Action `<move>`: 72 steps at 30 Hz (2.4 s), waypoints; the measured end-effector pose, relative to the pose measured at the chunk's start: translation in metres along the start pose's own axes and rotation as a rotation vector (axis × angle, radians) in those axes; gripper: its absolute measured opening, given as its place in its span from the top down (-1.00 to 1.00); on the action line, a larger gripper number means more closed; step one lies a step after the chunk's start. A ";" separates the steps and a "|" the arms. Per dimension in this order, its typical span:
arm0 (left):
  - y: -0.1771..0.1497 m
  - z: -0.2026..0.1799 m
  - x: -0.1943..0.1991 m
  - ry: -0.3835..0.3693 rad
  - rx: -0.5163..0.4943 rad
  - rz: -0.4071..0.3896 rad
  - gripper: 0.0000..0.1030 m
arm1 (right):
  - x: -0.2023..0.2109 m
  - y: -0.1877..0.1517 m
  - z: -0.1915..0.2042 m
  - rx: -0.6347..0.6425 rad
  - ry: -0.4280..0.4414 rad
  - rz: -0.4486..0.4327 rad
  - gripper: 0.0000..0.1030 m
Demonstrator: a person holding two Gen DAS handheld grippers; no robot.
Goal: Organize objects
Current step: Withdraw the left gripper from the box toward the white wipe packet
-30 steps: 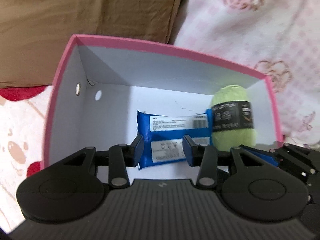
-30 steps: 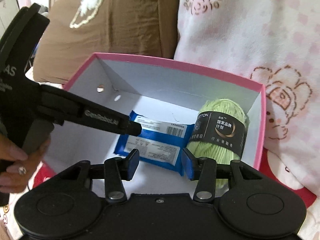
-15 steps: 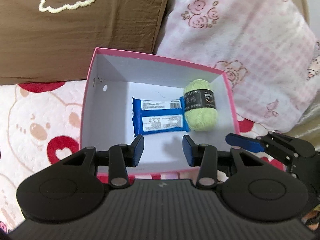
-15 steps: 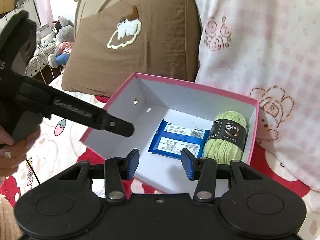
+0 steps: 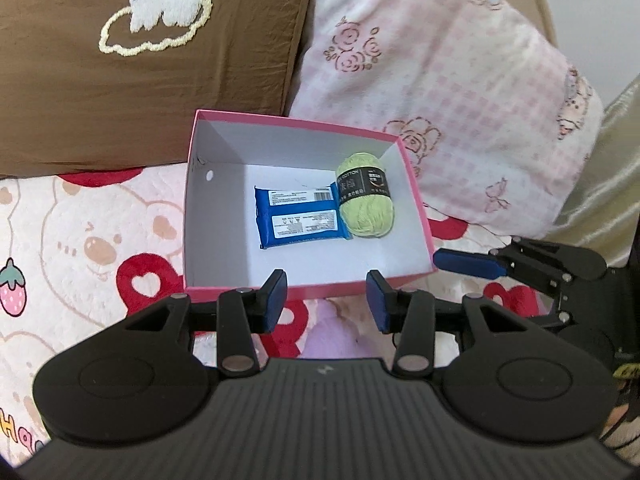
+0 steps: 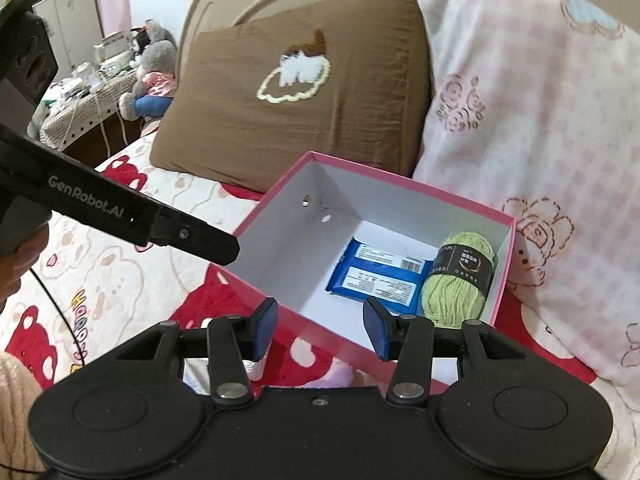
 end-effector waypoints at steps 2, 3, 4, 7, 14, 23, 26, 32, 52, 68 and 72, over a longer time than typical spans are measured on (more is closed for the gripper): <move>-0.004 -0.001 0.009 -0.008 -0.010 -0.010 0.15 | 0.008 0.001 0.006 0.014 0.006 -0.004 -0.06; -0.005 -0.002 0.012 -0.008 -0.011 -0.014 0.15 | 0.012 0.001 0.010 0.020 0.010 -0.003 -0.08; -0.007 -0.003 0.015 -0.010 -0.016 -0.019 0.15 | 0.015 0.001 0.013 0.025 0.012 -0.002 -0.09; -0.012 -0.008 0.022 -0.019 -0.042 -0.025 0.13 | 0.022 -0.001 0.023 0.047 0.019 0.005 -0.14; -0.030 -0.009 0.035 -0.014 -0.079 -0.025 -0.01 | 0.035 -0.006 0.037 0.071 0.015 0.011 -0.35; -0.056 0.006 0.031 0.003 -0.080 0.003 -0.15 | 0.042 -0.018 0.054 0.123 0.059 0.007 -0.52; -0.065 0.014 0.027 -0.004 -0.061 0.018 -0.19 | 0.043 -0.023 0.060 0.142 0.077 0.014 -0.53; -0.082 0.028 0.018 0.005 -0.042 0.049 -0.23 | 0.039 -0.034 0.077 0.200 0.119 0.032 -0.55; -0.148 0.090 -0.035 0.034 0.053 0.221 -0.33 | -0.032 -0.090 0.125 0.169 0.291 0.223 -0.55; -0.174 0.131 -0.074 0.136 0.062 0.285 -0.34 | -0.096 -0.134 0.138 0.009 0.306 0.334 -0.55; -0.177 0.138 -0.083 0.142 0.071 0.306 -0.34 | -0.110 -0.144 0.136 -0.027 0.289 0.347 -0.55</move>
Point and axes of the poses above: each gripper's, at about its wrist camera, not at the fingertips, and x roughly against the way its jaws point, z to its left, y to its top, the point moved 8 cm from there along -x, roughly the way its jaws point, and after that the axes turned 1 degree about y, right-handed, at the moved point
